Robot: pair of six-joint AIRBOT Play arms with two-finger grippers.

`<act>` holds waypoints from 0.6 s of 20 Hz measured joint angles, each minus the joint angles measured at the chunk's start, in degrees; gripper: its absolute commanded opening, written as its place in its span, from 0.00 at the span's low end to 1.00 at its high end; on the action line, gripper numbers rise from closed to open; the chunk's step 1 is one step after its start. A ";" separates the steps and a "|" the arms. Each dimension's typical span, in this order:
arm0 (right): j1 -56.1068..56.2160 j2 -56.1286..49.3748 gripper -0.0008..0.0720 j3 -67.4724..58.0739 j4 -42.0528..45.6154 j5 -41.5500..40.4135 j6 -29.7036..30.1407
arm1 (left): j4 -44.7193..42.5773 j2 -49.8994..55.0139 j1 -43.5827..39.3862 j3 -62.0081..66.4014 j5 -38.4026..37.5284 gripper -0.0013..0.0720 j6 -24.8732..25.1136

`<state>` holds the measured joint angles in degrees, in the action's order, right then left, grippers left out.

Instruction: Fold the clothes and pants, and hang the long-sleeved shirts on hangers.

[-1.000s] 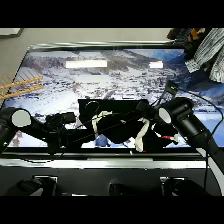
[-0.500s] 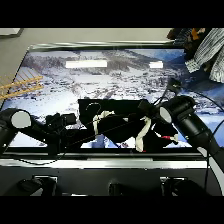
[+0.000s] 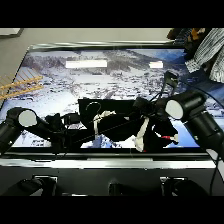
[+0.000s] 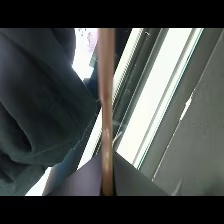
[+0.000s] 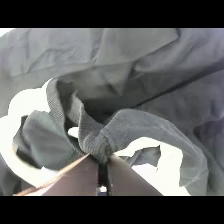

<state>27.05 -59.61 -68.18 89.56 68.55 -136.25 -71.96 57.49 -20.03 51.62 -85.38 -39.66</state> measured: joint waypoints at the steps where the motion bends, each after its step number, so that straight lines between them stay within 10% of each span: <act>1: 0.00 0.24 0.07 -1.44 -0.48 1.95 1.09 | -0.02 0.09 -0.02 0.00 0.07 0.05 0.11; 12: -0.02 -1.25 0.07 -10.34 8.59 19.10 8.55 | -5.42 0.52 -0.04 1.49 1.40 0.05 2.32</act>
<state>27.03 -60.86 -78.52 98.15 87.66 -127.70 -77.38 58.02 -20.08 53.10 -83.99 -37.34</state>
